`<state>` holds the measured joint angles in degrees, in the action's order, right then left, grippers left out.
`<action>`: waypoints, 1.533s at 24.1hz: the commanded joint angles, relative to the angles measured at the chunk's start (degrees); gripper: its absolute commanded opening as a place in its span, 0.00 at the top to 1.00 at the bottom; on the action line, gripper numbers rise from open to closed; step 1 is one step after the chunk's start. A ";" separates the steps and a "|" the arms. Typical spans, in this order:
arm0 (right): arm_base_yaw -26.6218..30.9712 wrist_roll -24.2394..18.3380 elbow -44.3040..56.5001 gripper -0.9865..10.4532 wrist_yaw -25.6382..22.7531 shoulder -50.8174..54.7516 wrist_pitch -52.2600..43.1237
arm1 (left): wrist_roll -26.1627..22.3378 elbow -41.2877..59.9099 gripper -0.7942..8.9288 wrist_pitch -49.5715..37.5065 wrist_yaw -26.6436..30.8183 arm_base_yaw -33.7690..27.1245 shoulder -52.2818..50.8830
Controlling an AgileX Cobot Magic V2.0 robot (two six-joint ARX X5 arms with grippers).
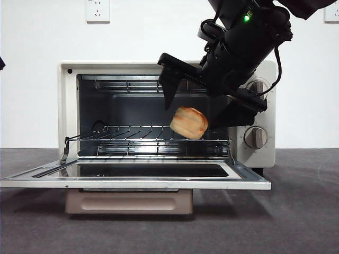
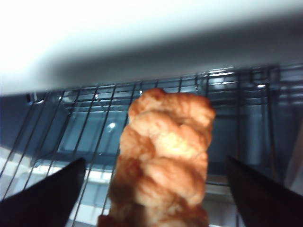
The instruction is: The left arm flap open the oven, the right arm pick bread and place it into oven, the left arm flap close the oven
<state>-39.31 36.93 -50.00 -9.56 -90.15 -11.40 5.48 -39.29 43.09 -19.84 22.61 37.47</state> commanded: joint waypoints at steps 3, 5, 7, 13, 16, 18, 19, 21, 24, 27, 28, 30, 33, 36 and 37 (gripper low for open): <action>-0.74 0.07 -1.25 0.48 1.99 2.40 0.52 | -0.04 -0.26 0.91 -0.72 1.03 0.07 0.26; -0.92 -0.20 -1.25 0.48 2.29 6.19 4.04 | 0.17 -0.26 0.91 -1.01 2.43 0.07 0.26; -1.01 -1.99 -1.25 0.48 4.26 10.84 8.72 | 0.20 -0.26 0.91 -1.14 4.33 0.04 0.28; -0.98 -13.40 -1.25 0.48 8.85 24.46 19.85 | 1.79 -0.26 0.91 -4.20 9.81 -0.63 0.92; -0.74 -19.30 -1.25 0.48 9.90 29.70 27.08 | 2.86 -0.22 0.91 -6.16 9.81 -1.60 2.34; -0.50 -22.29 -1.25 0.48 10.25 32.61 32.57 | 2.91 -0.04 0.91 -7.72 9.79 -2.49 3.65; -0.44 -23.69 -1.25 0.48 10.23 33.90 35.34 | 2.97 0.11 0.91 -8.48 9.75 -2.95 4.31; -0.07 -26.38 -1.25 0.48 10.21 36.72 41.00 | 2.97 0.63 0.91 -10.12 9.73 -4.35 6.05; 0.79 -28.85 -1.25 0.48 9.51 40.52 46.86 | 3.19 1.79 0.91 -12.81 8.07 -7.23 8.96; 1.57 -29.57 -1.25 0.48 9.29 44.09 50.82 | 3.23 2.67 0.91 -15.80 3.85 -10.67 12.74; 1.75 -29.64 -1.25 0.48 9.31 45.11 51.69 | 3.45 2.73 0.91 -16.55 3.15 -11.67 14.03; 2.01 -29.86 -1.25 0.48 9.33 47.41 53.31 | 3.87 2.75 0.91 -18.64 1.11 -13.77 17.35; 2.05 -29.90 -1.25 0.48 9.35 50.16 54.86 | 4.13 2.75 0.91 -21.42 -2.01 -16.31 22.73; 2.05 -29.90 -1.25 0.48 9.35 52.28 56.17 | 4.20 2.75 0.91 -22.58 -3.67 -17.81 28.22; 2.05 -29.90 -1.25 0.48 9.33 52.81 56.68 | 3.87 2.75 0.91 -22.71 -4.20 -17.97 29.79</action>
<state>-36.95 7.66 -50.19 -0.16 -37.28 45.28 9.21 -36.42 20.80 -23.22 4.58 65.87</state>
